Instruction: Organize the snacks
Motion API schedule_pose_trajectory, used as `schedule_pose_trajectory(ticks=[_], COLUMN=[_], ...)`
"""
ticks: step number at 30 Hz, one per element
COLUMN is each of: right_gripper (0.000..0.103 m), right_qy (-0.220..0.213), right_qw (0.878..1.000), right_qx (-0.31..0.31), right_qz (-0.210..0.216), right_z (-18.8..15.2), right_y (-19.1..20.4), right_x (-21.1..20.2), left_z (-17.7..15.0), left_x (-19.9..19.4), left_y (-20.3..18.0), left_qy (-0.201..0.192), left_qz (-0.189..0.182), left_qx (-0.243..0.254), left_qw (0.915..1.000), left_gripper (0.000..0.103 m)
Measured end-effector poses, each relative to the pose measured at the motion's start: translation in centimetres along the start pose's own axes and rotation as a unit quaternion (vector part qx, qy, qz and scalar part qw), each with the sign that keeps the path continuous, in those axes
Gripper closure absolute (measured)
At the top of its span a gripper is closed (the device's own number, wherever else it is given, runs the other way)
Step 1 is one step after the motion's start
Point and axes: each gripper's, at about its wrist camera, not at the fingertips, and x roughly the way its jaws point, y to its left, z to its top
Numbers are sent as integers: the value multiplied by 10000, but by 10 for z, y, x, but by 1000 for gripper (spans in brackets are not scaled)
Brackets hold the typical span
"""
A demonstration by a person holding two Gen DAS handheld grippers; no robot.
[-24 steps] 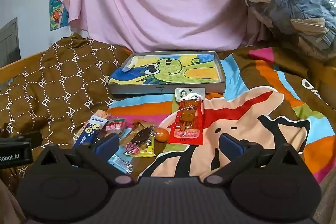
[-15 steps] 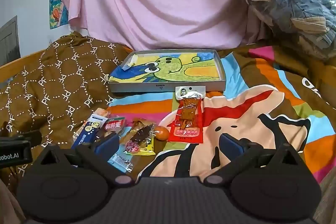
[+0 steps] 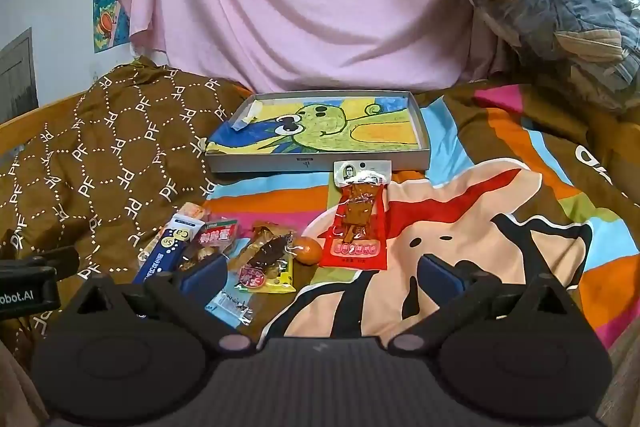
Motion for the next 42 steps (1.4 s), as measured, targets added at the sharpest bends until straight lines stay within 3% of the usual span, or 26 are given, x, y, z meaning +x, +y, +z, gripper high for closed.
schedule_pose_trajectory(ticks=[42], right_gripper=[0], right_qy=[262], right_qw=[9996], right_qx=[75], right_qz=[89], right_z=[-3], right_y=[0], right_x=[2], left_z=[-1], left_x=[10], left_y=[-3], left_qy=[423], left_qz=[-166], left_qx=[11], left_qw=[9990], left_gripper=[1])
